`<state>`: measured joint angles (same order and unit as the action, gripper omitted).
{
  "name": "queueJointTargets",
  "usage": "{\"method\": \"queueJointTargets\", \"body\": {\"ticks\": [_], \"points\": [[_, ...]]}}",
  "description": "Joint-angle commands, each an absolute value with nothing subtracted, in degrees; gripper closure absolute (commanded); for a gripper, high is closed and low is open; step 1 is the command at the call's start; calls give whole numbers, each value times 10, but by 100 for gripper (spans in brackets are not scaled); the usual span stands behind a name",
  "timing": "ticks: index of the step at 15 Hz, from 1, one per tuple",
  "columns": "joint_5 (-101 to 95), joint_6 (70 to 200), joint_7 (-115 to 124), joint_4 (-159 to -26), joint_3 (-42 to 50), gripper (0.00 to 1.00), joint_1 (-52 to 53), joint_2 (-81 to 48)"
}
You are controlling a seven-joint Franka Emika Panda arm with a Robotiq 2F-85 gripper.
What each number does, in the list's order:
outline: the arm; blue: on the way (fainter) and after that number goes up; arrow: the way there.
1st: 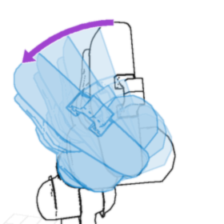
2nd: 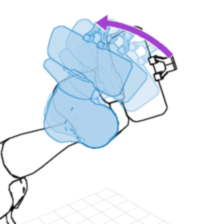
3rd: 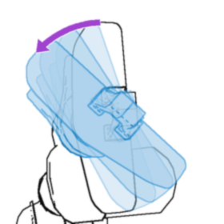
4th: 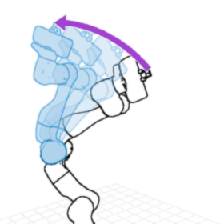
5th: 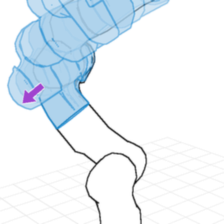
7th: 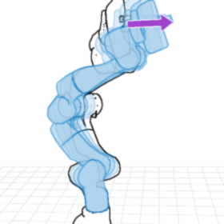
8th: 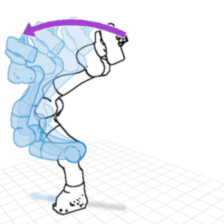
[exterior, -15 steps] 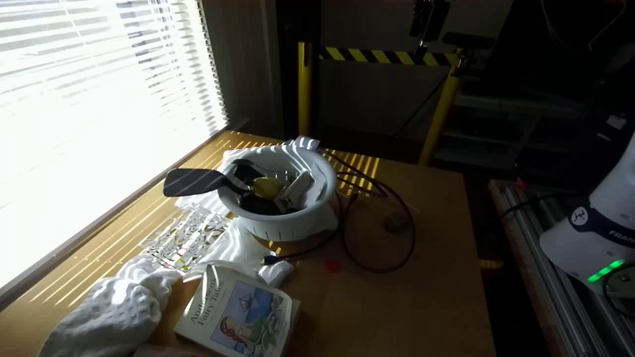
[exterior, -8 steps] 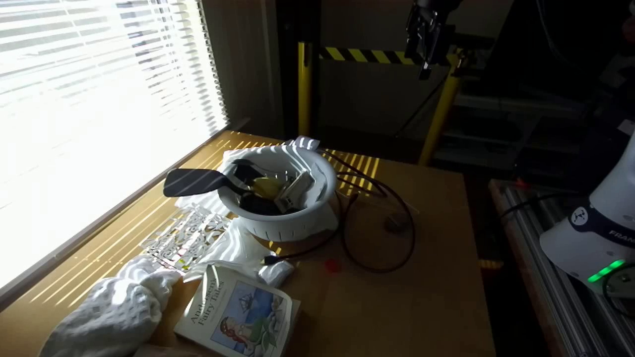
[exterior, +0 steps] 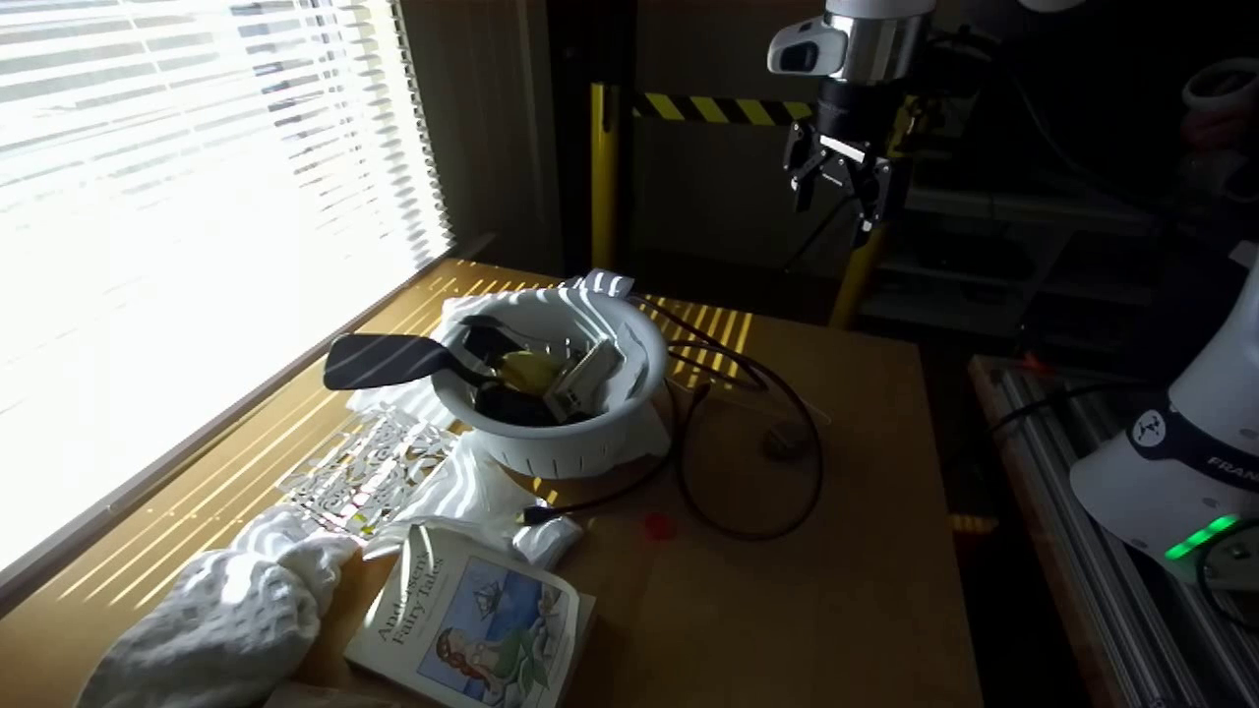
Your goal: Untangle the cable
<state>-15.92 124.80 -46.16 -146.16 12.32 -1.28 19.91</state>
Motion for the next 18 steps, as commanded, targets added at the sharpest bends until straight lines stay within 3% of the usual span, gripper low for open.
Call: {"method": "queueJointTargets", "body": {"ticks": [1, 7, 11, 18], "points": [[-155, 1254, -470, -1463, 115, 0, -24, 189], [-173, 1289, -522, -1476, 121, 0, -21, 193], [-127, 1320, -689, -1477, 155, 0, -14, 134], [-47, 1307, -764, -1455, 136, 0, -25, 27]]}}
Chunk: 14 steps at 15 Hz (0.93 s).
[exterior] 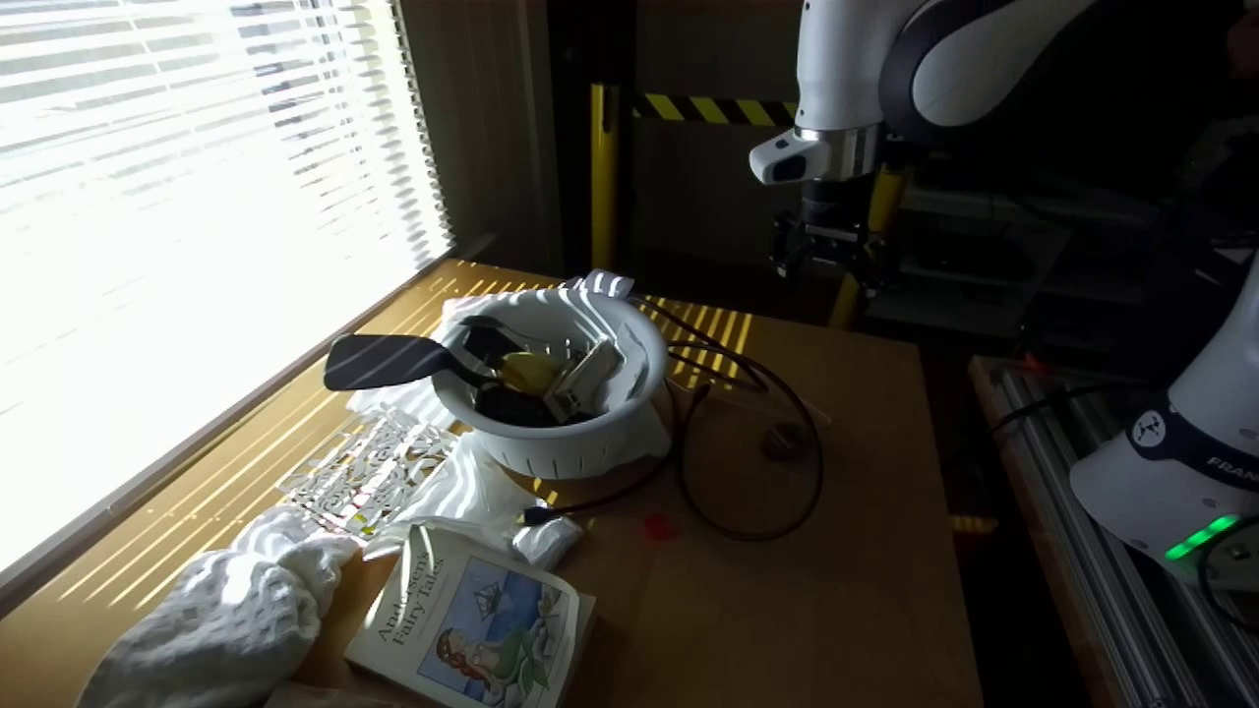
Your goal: Untangle the cable
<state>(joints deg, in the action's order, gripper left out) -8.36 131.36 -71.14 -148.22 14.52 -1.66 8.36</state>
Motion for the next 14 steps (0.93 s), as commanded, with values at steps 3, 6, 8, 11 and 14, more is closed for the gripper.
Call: {"method": "queueJointTargets", "body": {"ticks": [3, 6, 8, 11, 14], "points": [[-75, 1303, -801, -1416, 121, 0, -37, -38], [-92, 1299, -816, -1377, 101, 0, -46, -85], [-80, 1311, -806, -1404, 93, 0, -53, -59], [-83, 1310, -806, -1386, 88, 0, -56, -81], [-58, 1401, -838, -1390, 75, 0, -69, -100]]}}
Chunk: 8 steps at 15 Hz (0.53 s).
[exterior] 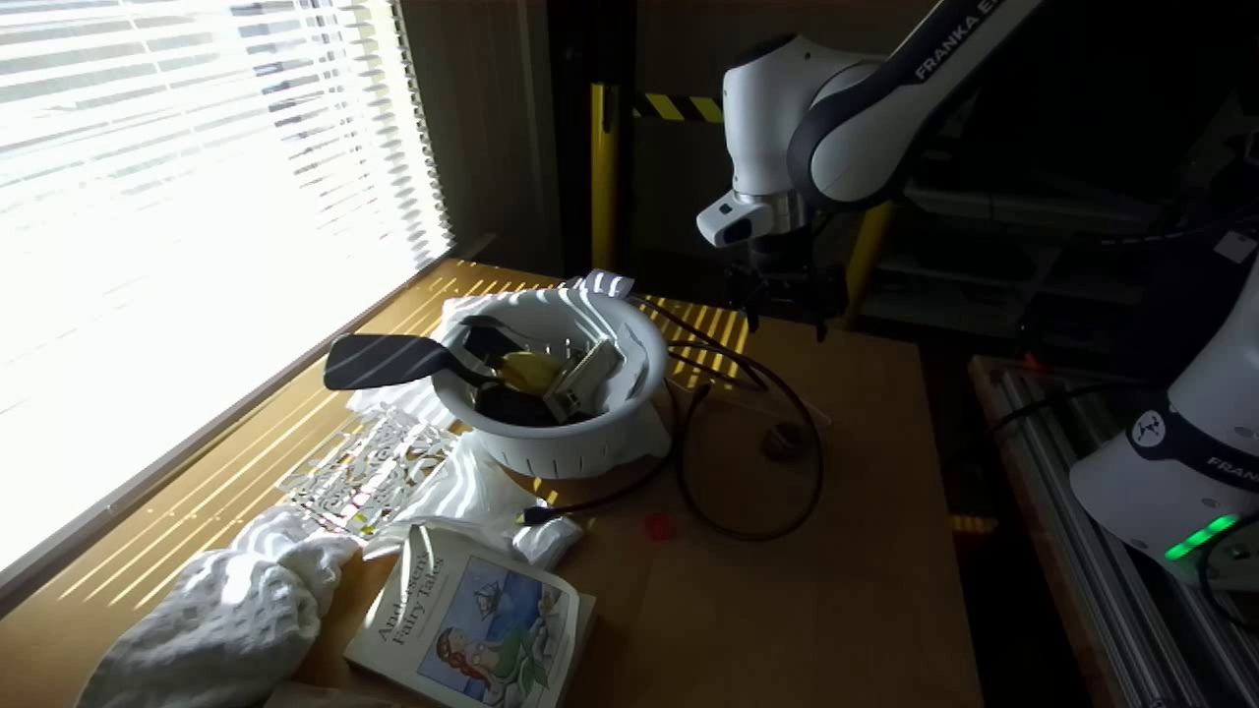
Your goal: Untangle the cable
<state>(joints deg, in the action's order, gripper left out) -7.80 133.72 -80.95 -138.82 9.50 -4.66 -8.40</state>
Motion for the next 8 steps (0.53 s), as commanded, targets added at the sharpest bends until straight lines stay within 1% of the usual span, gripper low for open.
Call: {"method": "queueJointTargets", "body": {"ticks": [1, 5, 8], "points": [[-47, 1429, -842, -1387, 70, 0, -74, -109], [40, 1481, -923, -1369, 33, 0, -103, -142], [86, 1498, -958, -1367, 7, 0, -117, -155]]}}
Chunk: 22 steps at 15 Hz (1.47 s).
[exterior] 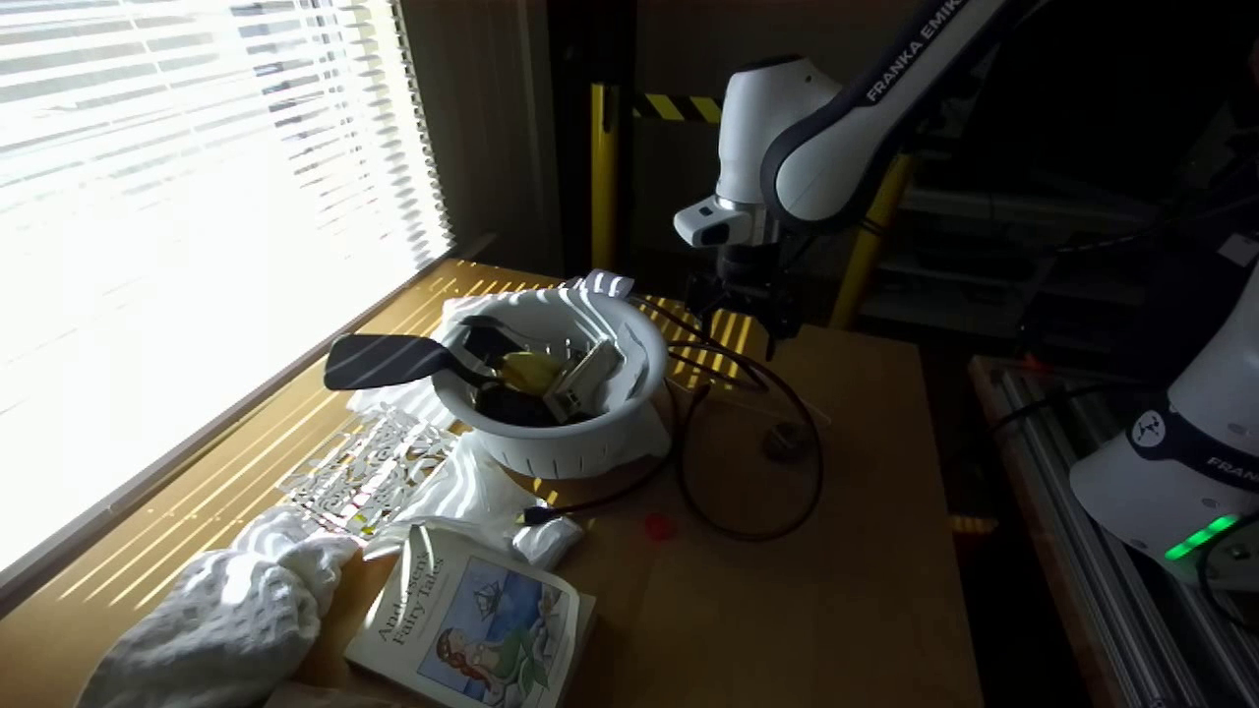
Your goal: Untangle the cable
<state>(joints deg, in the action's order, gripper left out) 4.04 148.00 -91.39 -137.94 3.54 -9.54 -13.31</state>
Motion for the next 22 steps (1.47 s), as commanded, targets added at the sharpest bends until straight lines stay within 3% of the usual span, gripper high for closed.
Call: {"method": "queueJointTargets", "body": {"ticks": [1, 8, 13, 15, 16, 17, 18, 19, 22], "points": [[90, 1504, -962, -1365, 3, 0, -119, -161], [108, 1541, -942, -1348, -10, 3, -138, -213], [92, 1571, -916, -1328, -23, 25, -141, -253], [85, 1575, -905, -1320, -29, 28, -140, -267], [83, 1576, -900, -1315, -32, 36, -140, -274], [81, 1578, -897, -1311, -35, 35, -141, -279], [78, 1582, -894, -1309, -37, 41, -140, -282], [76, 1586, -891, -1307, -39, 57, -140, -284], [72, 1599, -886, -1308, -43, 78, -142, -278]]}}
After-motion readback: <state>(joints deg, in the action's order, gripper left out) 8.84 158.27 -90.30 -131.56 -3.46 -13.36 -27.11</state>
